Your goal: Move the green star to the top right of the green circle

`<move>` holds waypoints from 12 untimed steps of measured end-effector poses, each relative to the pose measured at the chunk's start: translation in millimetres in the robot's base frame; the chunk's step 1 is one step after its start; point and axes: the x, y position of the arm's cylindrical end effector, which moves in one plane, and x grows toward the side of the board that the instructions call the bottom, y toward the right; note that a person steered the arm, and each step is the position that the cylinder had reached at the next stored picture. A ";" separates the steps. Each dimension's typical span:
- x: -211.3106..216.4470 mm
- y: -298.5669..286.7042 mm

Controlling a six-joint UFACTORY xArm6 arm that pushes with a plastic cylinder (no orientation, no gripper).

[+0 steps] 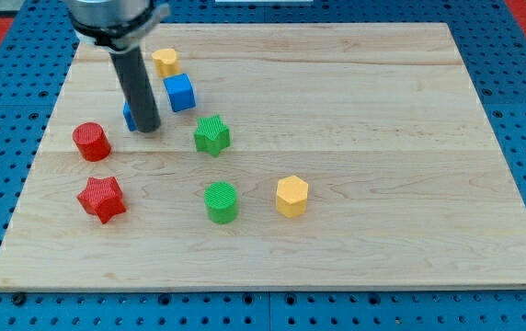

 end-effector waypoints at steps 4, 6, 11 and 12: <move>28.4 84.4; 38.4 67.5; 90.1 105.3; 76.6 100.6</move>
